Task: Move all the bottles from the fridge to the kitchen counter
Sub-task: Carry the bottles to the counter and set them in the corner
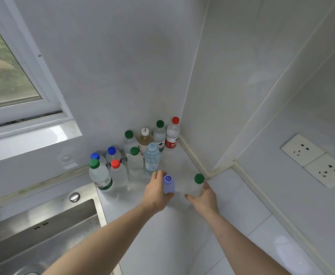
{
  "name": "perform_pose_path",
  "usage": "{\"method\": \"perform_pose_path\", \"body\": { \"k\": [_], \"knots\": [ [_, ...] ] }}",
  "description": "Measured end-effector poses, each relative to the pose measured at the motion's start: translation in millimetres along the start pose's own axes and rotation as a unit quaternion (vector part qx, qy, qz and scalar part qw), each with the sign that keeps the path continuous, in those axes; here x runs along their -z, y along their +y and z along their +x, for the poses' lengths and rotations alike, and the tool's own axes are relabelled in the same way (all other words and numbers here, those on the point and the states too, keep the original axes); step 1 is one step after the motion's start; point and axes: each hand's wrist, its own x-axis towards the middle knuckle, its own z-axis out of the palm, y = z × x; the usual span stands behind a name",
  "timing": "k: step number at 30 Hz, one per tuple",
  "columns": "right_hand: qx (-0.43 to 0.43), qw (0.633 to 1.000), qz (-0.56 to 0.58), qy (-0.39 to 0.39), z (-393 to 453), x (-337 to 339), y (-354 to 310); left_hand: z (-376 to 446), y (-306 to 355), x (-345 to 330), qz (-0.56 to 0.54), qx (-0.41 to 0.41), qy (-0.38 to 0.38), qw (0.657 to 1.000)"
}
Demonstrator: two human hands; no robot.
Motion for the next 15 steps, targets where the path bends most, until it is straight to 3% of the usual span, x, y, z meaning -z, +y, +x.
{"method": "perform_pose_path", "body": {
  "k": [4, 8, 15],
  "knots": [
    [0.053, 0.999, -0.004, 0.006, -13, 21, -16, -4, 1, 12, 0.094, -0.056, 0.008, 0.994],
    [0.137, 0.988, -0.067, 0.011, -21, 43, -25, -5, 11, 27, 0.246, -0.171, -0.005, 0.954],
    [0.154, 0.967, -0.202, -0.034, -26, 55, -52, 11, 33, 34, 0.377, -0.174, -0.075, 0.906]
  ]
}}
